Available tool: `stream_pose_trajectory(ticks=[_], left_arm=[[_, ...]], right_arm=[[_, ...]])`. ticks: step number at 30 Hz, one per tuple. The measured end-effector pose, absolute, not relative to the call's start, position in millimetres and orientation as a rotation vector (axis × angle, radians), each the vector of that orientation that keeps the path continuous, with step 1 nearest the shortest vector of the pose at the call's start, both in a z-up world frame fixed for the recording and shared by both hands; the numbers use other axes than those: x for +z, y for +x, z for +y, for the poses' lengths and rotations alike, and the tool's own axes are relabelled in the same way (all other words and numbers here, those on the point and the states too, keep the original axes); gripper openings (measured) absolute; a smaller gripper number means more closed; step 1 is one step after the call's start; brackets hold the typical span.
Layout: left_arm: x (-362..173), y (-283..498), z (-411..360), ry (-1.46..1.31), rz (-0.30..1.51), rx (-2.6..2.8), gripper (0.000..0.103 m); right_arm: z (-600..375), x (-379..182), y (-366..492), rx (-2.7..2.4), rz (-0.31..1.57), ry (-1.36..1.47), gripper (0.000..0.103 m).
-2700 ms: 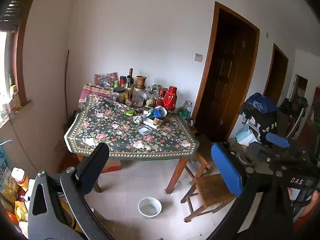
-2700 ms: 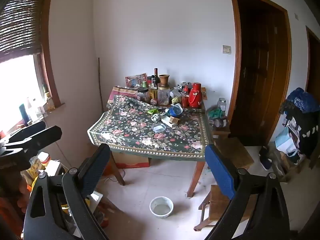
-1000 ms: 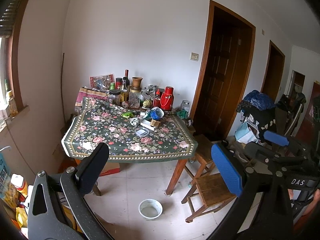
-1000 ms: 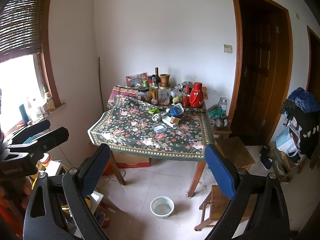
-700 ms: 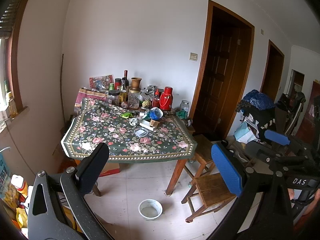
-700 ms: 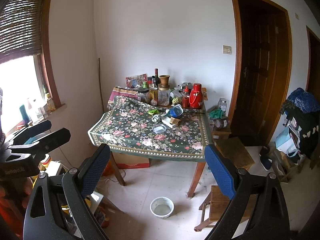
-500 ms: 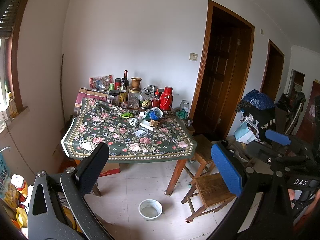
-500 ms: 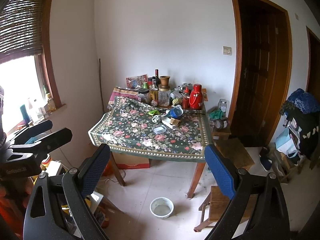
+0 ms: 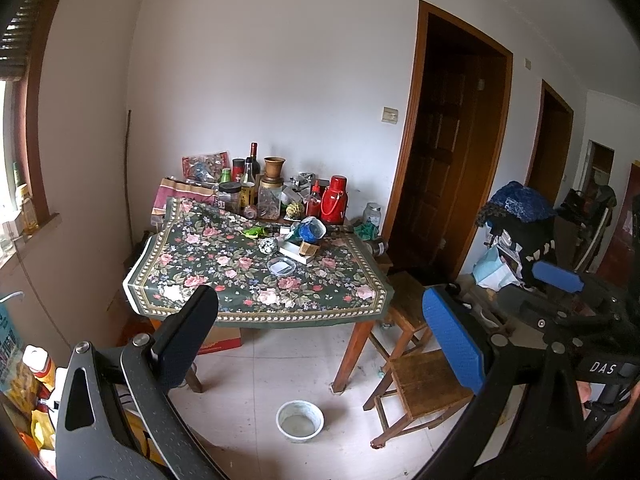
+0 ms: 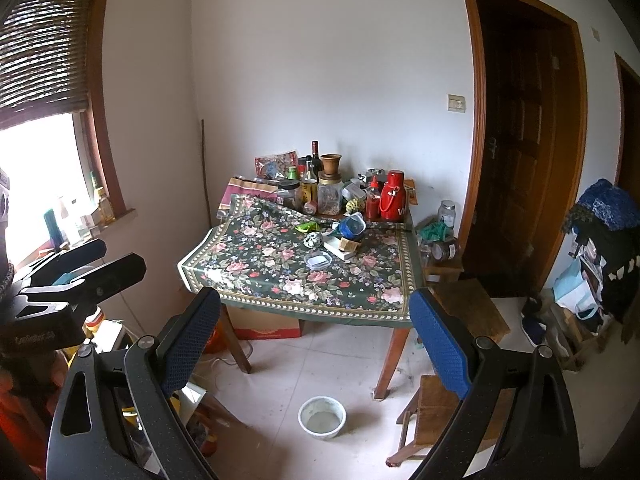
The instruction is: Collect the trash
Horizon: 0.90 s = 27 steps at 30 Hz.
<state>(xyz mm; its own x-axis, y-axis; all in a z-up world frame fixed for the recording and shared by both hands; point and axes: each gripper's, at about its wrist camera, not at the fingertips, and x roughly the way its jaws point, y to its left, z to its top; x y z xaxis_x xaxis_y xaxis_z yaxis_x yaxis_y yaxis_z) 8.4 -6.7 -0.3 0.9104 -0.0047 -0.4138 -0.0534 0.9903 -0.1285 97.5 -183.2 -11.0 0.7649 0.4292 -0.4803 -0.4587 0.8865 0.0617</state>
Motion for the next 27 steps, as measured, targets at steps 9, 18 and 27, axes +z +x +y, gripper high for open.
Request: stream_pose_trajectory(ticks=[9, 18, 27], left_arm=[[-1, 26, -30, -0.144, 0.426, 0.05, 0.103], [-7, 53, -56, -0.133, 0.439, 0.081, 0.103], [-9, 117, -42, -0.129, 0.433, 0.106, 0.103]], right_arm=[[-202, -14, 113, 0.506, 0.508, -0.066, 0.094], [-222, -14, 134, 0.51, 0.485, -0.071, 0.094], [-219, -17, 178, 0.472, 0.466, -0.043, 0.094]])
